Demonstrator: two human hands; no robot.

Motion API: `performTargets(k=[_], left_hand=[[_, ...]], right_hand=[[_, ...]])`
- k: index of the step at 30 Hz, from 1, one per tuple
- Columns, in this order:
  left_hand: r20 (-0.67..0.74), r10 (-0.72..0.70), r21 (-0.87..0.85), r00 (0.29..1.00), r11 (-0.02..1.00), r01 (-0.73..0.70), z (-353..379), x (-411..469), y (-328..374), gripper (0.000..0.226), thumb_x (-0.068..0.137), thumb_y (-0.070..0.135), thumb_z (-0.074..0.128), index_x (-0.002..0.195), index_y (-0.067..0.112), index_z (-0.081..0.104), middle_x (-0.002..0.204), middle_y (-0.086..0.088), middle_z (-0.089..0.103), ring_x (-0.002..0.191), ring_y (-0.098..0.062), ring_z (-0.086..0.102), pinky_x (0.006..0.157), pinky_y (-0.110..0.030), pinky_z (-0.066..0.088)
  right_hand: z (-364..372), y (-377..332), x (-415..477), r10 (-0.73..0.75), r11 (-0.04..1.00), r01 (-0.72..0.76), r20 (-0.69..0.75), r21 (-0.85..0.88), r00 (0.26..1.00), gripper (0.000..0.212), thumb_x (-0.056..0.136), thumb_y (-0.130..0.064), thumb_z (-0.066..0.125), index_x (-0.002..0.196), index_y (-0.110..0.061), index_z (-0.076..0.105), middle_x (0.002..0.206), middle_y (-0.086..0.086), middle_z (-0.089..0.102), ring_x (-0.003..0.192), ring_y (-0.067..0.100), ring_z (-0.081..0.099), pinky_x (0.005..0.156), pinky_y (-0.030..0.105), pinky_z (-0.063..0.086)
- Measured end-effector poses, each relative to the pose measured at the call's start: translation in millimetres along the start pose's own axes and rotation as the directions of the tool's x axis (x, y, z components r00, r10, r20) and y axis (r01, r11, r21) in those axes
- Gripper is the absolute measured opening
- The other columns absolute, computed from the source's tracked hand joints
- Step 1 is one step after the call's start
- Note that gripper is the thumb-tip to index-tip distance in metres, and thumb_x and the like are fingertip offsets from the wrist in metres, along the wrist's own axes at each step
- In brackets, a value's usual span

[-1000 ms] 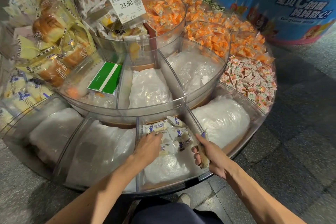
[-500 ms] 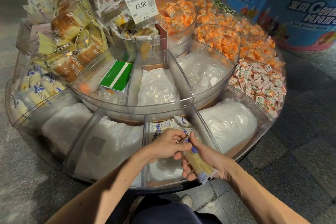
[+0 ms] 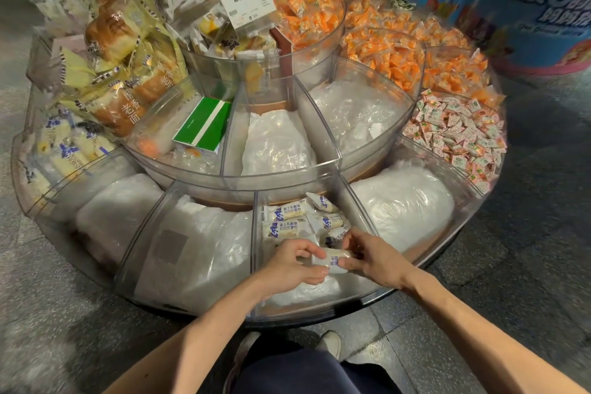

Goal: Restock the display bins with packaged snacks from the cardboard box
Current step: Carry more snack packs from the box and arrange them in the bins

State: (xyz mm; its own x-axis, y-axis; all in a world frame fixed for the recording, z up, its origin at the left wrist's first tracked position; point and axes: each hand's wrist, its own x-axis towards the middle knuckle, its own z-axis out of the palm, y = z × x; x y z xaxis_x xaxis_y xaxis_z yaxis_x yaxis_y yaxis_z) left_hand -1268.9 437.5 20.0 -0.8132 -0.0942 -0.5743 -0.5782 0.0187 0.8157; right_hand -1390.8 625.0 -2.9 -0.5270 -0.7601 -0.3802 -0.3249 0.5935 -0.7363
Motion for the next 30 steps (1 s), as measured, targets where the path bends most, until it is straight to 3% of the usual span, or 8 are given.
performTargets(k=[3, 7, 9, 11, 16, 19, 23, 30], left_hand=[[-0.188, 0.018, 0.156, 0.982, 0.988, 0.012, 16.6, 21.2, -18.4, 0.022, 0.082, 0.004, 0.080, 0.096, 0.017, 0.067, 0.108, -0.011, 0.062, 0.084, -0.023, 0.072, 0.076, -0.038, 0.063], [-0.278, 0.039, 0.290, 0.960, 0.956, 0.045, 36.4, 33.3, -34.4, 0.022, 0.081, 0.016, 0.082, 0.090, 0.026, 0.065, 0.094, -0.003, 0.066, 0.078, -0.019, 0.070, 0.073, -0.038, 0.061], [-0.278, 0.067, 0.379, 0.958, 0.924, 0.046, 44.2, 36.7, -38.4, 0.018, 0.083, 0.024, 0.080, 0.093, 0.026, 0.065, 0.092, 0.000, 0.067, 0.079, -0.016, 0.067, 0.065, -0.024, 0.052], [-0.256, 0.077, 0.449, 0.963, 0.892, 0.048, 49.1, 41.3, -43.0, 0.019, 0.086, 0.026, 0.077, 0.101, 0.024, 0.066, 0.102, -0.002, 0.065, 0.083, -0.011, 0.061, 0.061, -0.012, 0.038], [-0.213, 0.098, 0.549, 0.972, 0.835, 0.036, 50.9, 51.1, -49.6, 0.016, 0.094, 0.017, 0.067, 0.110, 0.018, 0.063, 0.109, -0.004, 0.058, 0.072, 0.003, 0.053, 0.067, -0.011, 0.044], [-0.207, 0.144, 0.624, 0.968, 0.781, 0.018, 52.4, 55.2, -48.8, 0.023, 0.095, 0.025, 0.066, 0.116, 0.015, 0.064, 0.106, 0.002, 0.055, 0.087, -0.007, 0.053, 0.076, -0.016, 0.036], [-0.116, 0.094, 0.650, 0.989, 0.760, 0.003, 46.5, 49.1, -36.2, 0.031, 0.094, 0.027, 0.068, 0.122, 0.013, 0.066, 0.123, -0.006, 0.065, 0.103, -0.018, 0.063, 0.088, -0.028, 0.048], [-0.202, 0.232, 0.649, 0.951, 0.759, -0.047, -18.6, -25.1, 16.2, 0.017, 0.091, 0.039, 0.066, 0.084, 0.024, 0.066, 0.111, 0.002, 0.070, 0.103, -0.021, 0.064, 0.088, -0.037, 0.052]], right_hand=[[2.8, 2.0, 0.5, -0.028, 0.938, 0.026, -0.002, -0.345, 1.000, 0.048, 0.085, -0.047, 0.073, 0.117, -0.016, 0.054, 0.103, 0.004, 0.065, 0.092, 0.022, 0.062, 0.085, 0.040, 0.052], [20.6, 10.3, 6.3, -0.007, 0.802, 0.021, 0.026, -0.597, 1.000, 0.041, 0.096, -0.027, 0.061, 0.133, -0.017, 0.047, 0.121, 0.006, 0.066, 0.119, 0.026, 0.055, 0.098, 0.042, 0.050], [29.0, 15.4, 9.6, 0.036, 0.765, -0.019, 0.013, -0.644, 0.999, 0.037, 0.100, -0.018, 0.055, 0.135, -0.016, 0.044, 0.124, 0.006, 0.063, 0.123, 0.026, 0.052, 0.095, 0.042, 0.052], [34.5, 21.5, 12.8, 0.063, 0.742, -0.047, -0.001, -0.669, 0.998, 0.035, 0.099, -0.009, 0.053, 0.133, -0.014, 0.048, 0.128, 0.007, 0.058, 0.123, 0.026, 0.052, 0.096, 0.039, 0.053], [39.7, 33.2, 14.5, 0.117, 0.731, -0.118, -0.046, -0.672, 0.992, 0.035, 0.099, 0.000, 0.048, 0.133, -0.009, 0.054, 0.136, 0.009, 0.052, 0.121, 0.025, 0.054, 0.103, 0.033, 0.046], [39.4, 33.2, 14.8, 0.132, 0.750, -0.144, -0.067, -0.645, 0.989, 0.032, 0.101, -0.001, 0.045, 0.131, -0.007, 0.053, 0.134, 0.011, 0.055, 0.117, 0.026, 0.058, 0.100, 0.033, 0.047], [32.5, 27.4, 9.9, 0.182, 0.802, -0.180, -0.054, -0.569, 0.982, 0.034, 0.096, -0.008, 0.058, 0.129, -0.006, 0.056, 0.131, 0.014, 0.059, 0.112, 0.028, 0.063, 0.099, 0.032, 0.046], [23.9, -47.0, -12.1, 0.088, 0.824, -0.170, -0.173, -0.541, 0.981, 0.032, 0.096, -0.043, 0.059, 0.116, -0.018, 0.062, 0.111, 0.007, 0.070, 0.099, 0.030, 0.067, 0.084, 0.038, 0.053]])
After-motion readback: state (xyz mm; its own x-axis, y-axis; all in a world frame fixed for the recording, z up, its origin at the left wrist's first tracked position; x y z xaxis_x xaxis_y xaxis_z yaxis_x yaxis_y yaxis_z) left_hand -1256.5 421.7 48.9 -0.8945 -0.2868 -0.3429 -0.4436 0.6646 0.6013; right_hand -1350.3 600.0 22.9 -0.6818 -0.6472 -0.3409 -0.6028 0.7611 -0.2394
